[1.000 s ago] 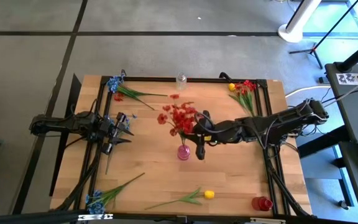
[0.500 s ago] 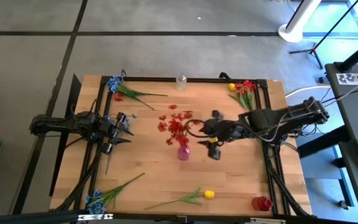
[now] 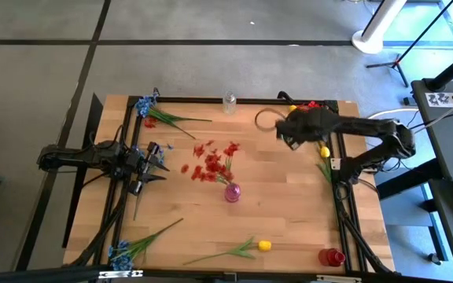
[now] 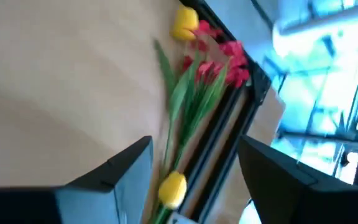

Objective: Sort flowers into vase by color
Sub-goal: Put the right red flowers into the purple vase

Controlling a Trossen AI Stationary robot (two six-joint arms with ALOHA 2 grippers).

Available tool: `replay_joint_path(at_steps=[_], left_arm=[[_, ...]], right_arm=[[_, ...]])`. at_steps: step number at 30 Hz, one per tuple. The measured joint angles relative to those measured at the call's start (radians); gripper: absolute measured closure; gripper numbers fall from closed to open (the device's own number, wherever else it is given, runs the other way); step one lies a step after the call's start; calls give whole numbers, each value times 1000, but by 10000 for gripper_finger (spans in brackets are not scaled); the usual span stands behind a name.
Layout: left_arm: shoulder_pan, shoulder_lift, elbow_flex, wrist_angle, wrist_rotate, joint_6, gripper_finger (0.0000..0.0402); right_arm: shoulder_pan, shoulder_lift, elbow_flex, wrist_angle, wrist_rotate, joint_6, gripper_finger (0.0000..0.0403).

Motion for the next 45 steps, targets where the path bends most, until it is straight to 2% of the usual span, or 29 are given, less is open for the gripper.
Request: replay_joint_path(at_steps=[3, 7, 10, 13, 19, 27, 31, 34, 38, 45], left_arm=[[0, 0, 0, 0, 0, 0, 274], [0, 0, 0, 0, 0, 0, 274], [0, 0, 0, 0, 0, 0, 274], [0, 0, 0, 0, 0, 0, 274], [0, 0, 0, 0, -1, 0, 274], [0, 0, 0, 0, -1, 0, 274], [0, 0, 0, 0, -1, 0, 274], [0, 0, 0, 0, 0, 0, 274], [0, 0, 0, 0, -6, 0, 274], [0, 0, 0, 0, -18, 0, 274]], right_arm=[[-181, 4, -127, 189, -42, -123, 166], [-411, 4, -272, 418, -190, -254, 166], [-549, 4, -345, 517, -201, -258, 166], [-637, 4, -396, 593, -209, -272, 166], [-630, 39, -398, 618, -223, -275, 166], [-597, 173, -395, 613, -101, -218, 166], [-598, 256, -388, 622, -141, -199, 167], [-596, 269, -382, 624, -146, -200, 178], [-600, 265, -383, 636, -181, -200, 229], [-592, 256, -382, 635, -194, -239, 378]])
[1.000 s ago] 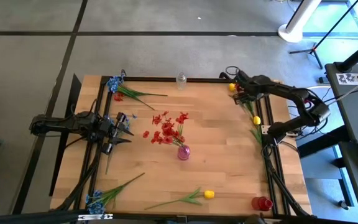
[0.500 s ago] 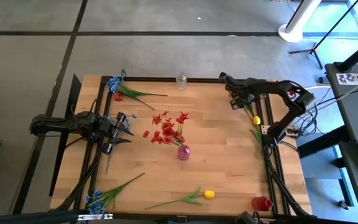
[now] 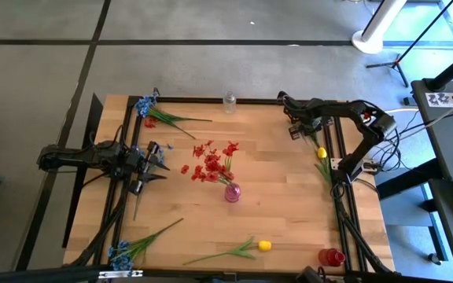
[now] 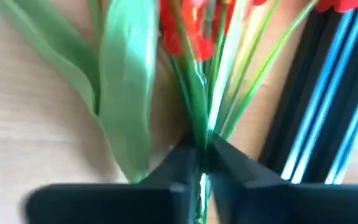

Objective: Sort flowers into vase by color
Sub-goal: Put the right red flowers into the purple vase

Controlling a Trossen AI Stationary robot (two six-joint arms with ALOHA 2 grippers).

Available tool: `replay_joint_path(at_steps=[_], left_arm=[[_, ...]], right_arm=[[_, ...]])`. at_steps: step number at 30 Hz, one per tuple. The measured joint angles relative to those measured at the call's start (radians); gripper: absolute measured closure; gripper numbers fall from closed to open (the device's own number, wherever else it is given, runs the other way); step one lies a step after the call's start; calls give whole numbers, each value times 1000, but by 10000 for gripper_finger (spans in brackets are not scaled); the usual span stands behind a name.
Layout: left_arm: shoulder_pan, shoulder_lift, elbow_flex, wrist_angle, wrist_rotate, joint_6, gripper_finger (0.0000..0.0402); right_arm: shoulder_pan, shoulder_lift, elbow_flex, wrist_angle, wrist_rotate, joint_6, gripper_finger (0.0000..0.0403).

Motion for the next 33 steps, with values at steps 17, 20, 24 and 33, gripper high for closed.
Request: replay_joint_path(at_steps=[17, 20, 24, 33], left_arm=[[0, 0, 0, 0, -2, 0, 274], [0, 0, 0, 0, -2, 0, 274], [0, 0, 0, 0, -3, 0, 274], [0, 0, 0, 0, -6, 0, 274]], right_arm=[[444, -368, 168, -128, -202, 195, 385], [578, -359, 154, -120, -238, 291, 386], [724, -313, 84, -18, -235, 414, 390], [833, -175, -13, 99, -234, 529, 329]])
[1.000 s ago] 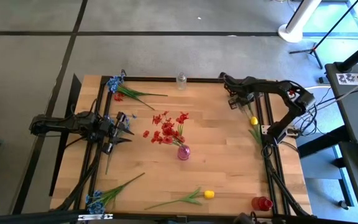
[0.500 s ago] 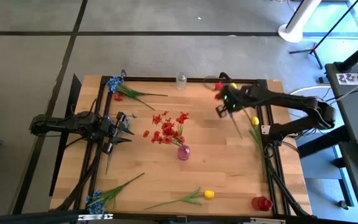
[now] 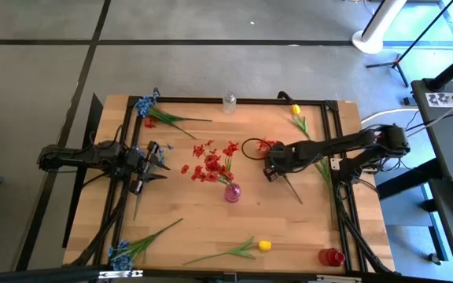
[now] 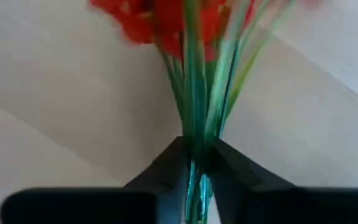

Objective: Sort flowers into vase by color
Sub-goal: Put the right red flowers into the purple vase

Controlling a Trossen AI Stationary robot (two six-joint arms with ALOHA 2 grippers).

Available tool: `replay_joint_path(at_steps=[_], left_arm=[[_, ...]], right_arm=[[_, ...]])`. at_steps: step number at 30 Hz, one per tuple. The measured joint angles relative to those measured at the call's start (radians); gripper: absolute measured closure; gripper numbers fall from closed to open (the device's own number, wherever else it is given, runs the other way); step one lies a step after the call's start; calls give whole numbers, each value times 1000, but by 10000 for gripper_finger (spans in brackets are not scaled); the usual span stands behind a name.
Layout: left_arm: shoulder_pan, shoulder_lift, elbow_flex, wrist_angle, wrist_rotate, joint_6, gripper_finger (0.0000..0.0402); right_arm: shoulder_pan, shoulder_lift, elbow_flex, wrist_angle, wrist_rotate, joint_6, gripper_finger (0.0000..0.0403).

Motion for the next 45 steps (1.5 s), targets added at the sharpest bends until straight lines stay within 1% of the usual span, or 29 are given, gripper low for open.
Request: replay_joint_path(at_steps=[5, 8, 11, 14, 17, 20, 23, 25, 27, 28, 29, 32, 35, 37, 39, 41, 43, 44, 45], left_arm=[[0, 0, 0, 0, 0, 0, 274], [0, 0, 0, 0, 0, 0, 274], [0, 0, 0, 0, 0, 0, 274], [0, 0, 0, 0, 0, 0, 274], [0, 0, 0, 0, 0, 0, 274], [0, 0, 0, 0, 0, 0, 274], [0, 0, 0, 0, -1, 0, 274], [0, 0, 0, 0, -1, 0, 274], [0, 0, 0, 0, -1, 0, 274], [0, 0, 0, 0, -1, 0, 274], [0, 0, 0, 0, -1, 0, 274], [0, 0, 0, 0, -1, 0, 274], [0, 0, 0, 0, -2, 0, 274], [0, 0, 0, 0, -2, 0, 274], [0, 0, 0, 0, -2, 0, 274], [0, 0, 0, 0, -3, 0, 274], [0, 0, 0, 0, -2, 0, 274], [0, 0, 0, 0, -3, 0, 274], [0, 0, 0, 0, -3, 0, 274]], right_arm=[[-1, 3, 0, 48, 14, -46, 262], [-1, 5, 0, 72, 17, -77, 230], [-1, 23, 0, 103, 42, -93, 212], [-1, 63, 0, 132, 48, -100, 210], [-1, 111, 0, 152, 49, -100, 223], [-1, 143, 0, 179, 67, -111, 251], [-1, 147, 0, 220, 100, -119, 298], [-1, 142, 0, 234, 125, -121, 339], [-1, 117, 0, 247, 147, -125, 379], [-1, 99, 0, 263, 155, -125, 389], [-1, 77, 0, 278, 167, -127, 390], [15, -21, 0, 346, 220, -135, 373], [62, -137, 0, 437, 324, -185, 372], [107, -209, 0, 527, 406, -265, 384], [158, -265, 0, 644, 484, -380, 394], [209, -296, -4, 788, 523, -531, 394], [250, -307, -35, 1000, 510, -692, 387], [265, -306, -56, 1118, 470, -763, 385], [274, -305, -82, 1234, 406, -826, 385]])
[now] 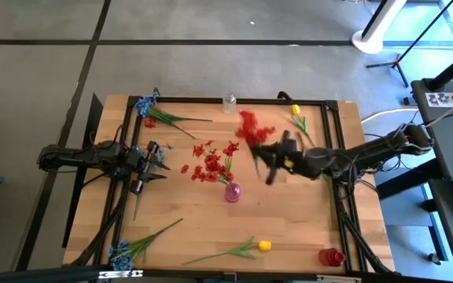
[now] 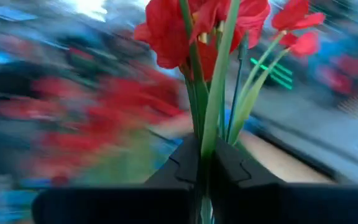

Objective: Sort flowers into vase by color
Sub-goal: Put the right red flowers into the purple vase

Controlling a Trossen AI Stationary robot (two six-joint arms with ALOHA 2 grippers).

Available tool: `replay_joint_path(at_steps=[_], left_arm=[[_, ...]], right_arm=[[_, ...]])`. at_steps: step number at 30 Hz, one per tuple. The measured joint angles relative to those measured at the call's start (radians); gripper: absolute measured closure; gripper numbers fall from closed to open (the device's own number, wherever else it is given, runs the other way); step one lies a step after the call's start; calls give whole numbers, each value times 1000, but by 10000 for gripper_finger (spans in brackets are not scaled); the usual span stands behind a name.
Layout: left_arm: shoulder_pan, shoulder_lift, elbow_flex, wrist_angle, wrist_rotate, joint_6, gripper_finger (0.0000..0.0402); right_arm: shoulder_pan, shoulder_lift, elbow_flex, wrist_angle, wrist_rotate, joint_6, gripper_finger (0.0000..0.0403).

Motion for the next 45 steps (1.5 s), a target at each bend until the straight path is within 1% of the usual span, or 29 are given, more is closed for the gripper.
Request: replay_joint_path(at_steps=[3, 5, 7, 9, 13, 16, 22, 29, 32, 37, 41, 45], left_arm=[[0, 0, 0, 0, 0, 0, 274], [0, 0, 0, 1, 0, 0, 274], [0, 0, 0, 0, 0, 0, 274], [0, 0, 0, 0, 0, 0, 274], [0, 0, 0, 0, 0, 0, 274], [0, 0, 0, 0, 0, 0, 274], [0, 0, 0, 0, 0, 0, 274], [0, 0, 0, 1, 0, 20, 274], [0, 0, 0, 1, 0, 25, 274], [0, 0, 0, 5, 0, 25, 274], [0, 1, -1, 37, 34, -58, 274], [0, 0, -1, 215, 88, -177, 274]], right_arm=[[1, 24, -84, 307, -214, -92, 393], [-3, 45, -145, 476, -306, -125, 397], [-14, 77, -193, 627, -367, -142, 395], [-26, 118, -226, 727, -413, -154, 392], [-38, 253, -228, 911, -494, -165, 397], [-47, 324, -213, 1019, -558, -163, 398], [-48, 357, -211, 1037, -561, -178, 396], [-47, 359, -211, 1028, -558, -216, 396], [-47, 366, -210, 1016, -520, -242, 396], [-47, 407, -194, 1009, -505, -254, 399], [-46, 421, -185, 981, -505, -255, 397], [-46, 421, -185, 907, -505, -255, 397]])
